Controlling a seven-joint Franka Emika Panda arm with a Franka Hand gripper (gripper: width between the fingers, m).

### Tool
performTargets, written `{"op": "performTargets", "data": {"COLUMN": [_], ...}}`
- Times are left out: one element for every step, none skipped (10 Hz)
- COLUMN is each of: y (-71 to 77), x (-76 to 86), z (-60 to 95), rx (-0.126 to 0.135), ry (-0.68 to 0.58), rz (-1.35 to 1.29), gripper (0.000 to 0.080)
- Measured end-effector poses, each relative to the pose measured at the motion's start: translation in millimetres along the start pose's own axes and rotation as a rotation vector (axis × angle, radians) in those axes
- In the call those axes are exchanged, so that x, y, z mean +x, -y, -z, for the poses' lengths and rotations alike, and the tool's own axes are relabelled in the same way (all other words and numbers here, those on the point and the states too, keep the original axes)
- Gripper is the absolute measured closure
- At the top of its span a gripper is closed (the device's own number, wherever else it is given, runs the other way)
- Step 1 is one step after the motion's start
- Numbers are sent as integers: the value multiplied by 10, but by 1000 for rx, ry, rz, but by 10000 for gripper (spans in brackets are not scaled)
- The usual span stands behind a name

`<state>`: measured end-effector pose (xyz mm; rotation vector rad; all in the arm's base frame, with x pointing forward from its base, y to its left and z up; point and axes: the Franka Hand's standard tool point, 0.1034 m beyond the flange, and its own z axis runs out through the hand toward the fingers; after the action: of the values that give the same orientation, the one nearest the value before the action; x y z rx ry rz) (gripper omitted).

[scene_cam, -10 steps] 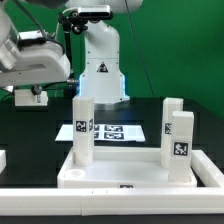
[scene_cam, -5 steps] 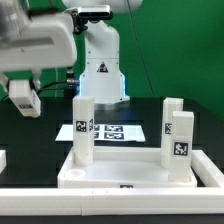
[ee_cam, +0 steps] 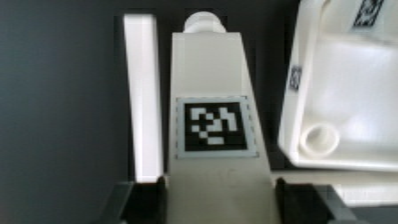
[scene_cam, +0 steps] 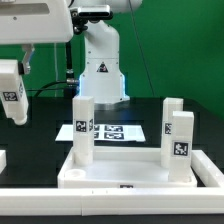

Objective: Assemble desk

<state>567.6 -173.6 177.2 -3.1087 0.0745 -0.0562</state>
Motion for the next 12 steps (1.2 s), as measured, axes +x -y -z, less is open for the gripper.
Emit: {"op": "performTargets", "data": {"y": [162, 395, 539, 797, 1045, 1084, 956, 915, 913, 914, 915, 935], "x": [48, 124, 309, 468, 602, 664, 642, 621, 611, 609, 608, 600], "z": [-6, -30, -43, -67, -51, -27, -28, -38, -52, -55, -58, -70], "rx": [-3, 27, 25, 23, 34, 23, -21, -47, -49, -48, -48, -48], "ry": [-57, -74, -182, -285, -333, -370, -434, -475, -475, -473, -472, -474], "rz": [-9, -36, -93, -136, -169, -154, -151, -154, -154, -155, -155, -156], "gripper": [512, 512, 512, 512, 512, 512, 512, 512, 512, 512, 512, 512]}}
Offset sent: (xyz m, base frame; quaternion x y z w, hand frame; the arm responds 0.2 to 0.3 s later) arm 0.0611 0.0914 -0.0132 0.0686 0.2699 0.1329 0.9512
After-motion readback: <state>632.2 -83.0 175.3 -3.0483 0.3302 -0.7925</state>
